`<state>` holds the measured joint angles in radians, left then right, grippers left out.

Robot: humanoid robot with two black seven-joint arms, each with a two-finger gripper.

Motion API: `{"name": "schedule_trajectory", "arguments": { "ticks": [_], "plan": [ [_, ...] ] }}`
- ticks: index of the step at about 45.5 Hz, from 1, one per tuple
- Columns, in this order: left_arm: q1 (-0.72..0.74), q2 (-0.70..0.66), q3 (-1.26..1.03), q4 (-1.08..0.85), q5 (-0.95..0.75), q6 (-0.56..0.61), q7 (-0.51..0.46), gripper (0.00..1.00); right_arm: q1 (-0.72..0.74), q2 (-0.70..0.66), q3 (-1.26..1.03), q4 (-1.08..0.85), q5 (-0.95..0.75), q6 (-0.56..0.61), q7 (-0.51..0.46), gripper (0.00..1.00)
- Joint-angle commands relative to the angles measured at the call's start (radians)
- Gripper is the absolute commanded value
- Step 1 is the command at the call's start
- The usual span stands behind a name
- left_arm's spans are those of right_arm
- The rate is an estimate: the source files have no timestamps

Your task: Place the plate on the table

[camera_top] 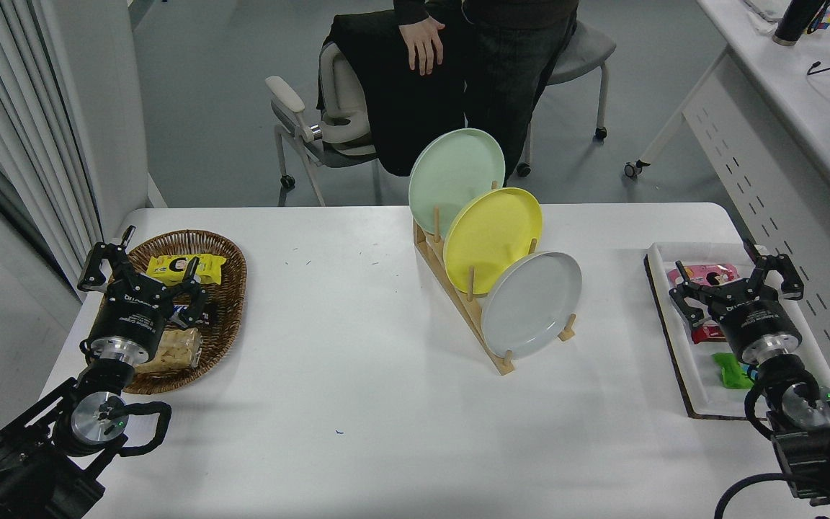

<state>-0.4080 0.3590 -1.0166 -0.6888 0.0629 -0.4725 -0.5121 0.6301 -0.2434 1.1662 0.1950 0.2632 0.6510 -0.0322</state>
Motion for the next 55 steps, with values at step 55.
{"name": "schedule_trajectory", "arguments": {
  "ticks": [55],
  "plan": [
    [0.0,0.0,0.0,0.0,0.0,0.0,0.0,0.98,0.051,-0.01,0.009,-0.002,0.005,-0.027,0.0,1.0]
  ]
}}
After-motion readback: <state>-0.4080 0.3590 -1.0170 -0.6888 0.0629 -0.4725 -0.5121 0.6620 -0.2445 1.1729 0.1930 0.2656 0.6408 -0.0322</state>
